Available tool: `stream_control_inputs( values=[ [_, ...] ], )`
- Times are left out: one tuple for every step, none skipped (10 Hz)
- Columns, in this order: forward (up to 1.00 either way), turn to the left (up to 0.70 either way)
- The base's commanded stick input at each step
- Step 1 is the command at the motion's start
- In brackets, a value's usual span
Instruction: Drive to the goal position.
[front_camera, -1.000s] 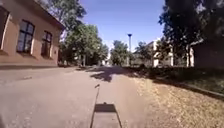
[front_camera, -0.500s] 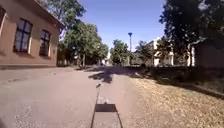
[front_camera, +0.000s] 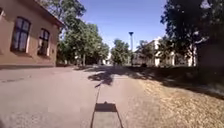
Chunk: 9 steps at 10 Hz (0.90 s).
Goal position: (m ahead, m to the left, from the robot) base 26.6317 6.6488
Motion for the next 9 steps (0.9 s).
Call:
stream_control_inputs(
  values=[
    [0.70,0.00],
    [0.70,0.00],
    [0.70,0.00],
    [0.70,0.00],
    [0.70,0.00],
    [0.70,0.00],
    [0.70,0.00],
    [0.70,0.00],
    [0.70,0.00]
  ],
)
